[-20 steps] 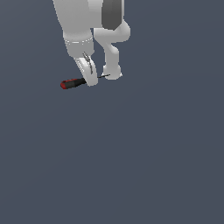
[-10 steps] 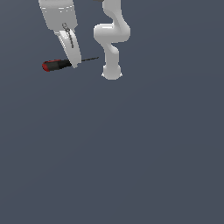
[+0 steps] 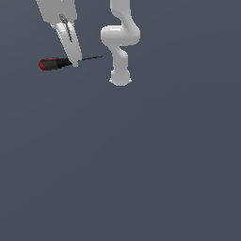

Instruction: Pick up the object and move it to a goal position.

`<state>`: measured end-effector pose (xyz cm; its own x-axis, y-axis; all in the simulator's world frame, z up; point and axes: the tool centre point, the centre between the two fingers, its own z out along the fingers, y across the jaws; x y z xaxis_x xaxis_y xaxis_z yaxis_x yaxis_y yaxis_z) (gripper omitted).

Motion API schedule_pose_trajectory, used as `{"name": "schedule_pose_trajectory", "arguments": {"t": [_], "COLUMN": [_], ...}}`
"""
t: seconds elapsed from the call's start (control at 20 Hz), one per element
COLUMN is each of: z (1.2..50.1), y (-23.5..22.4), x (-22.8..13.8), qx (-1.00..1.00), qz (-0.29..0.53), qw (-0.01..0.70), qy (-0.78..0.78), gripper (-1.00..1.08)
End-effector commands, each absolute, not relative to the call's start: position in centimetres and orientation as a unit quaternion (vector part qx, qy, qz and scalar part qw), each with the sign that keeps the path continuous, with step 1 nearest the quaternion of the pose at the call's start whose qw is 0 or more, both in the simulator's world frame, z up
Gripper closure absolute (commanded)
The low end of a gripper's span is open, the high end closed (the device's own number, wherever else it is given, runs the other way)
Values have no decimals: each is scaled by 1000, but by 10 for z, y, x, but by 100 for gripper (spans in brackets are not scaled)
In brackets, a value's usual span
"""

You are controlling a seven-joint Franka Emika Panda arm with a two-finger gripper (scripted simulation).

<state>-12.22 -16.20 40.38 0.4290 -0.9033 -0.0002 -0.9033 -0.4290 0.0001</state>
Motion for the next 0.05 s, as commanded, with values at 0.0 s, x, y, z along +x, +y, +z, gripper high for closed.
{"name": "schedule_pose_trajectory", "arguments": {"t": [0.0], "z": [403], "y": [-161], "x": [-122], "qx": [-846], "qz": [0], "qw": [0], "qy": [534], "gripper": [108]}}
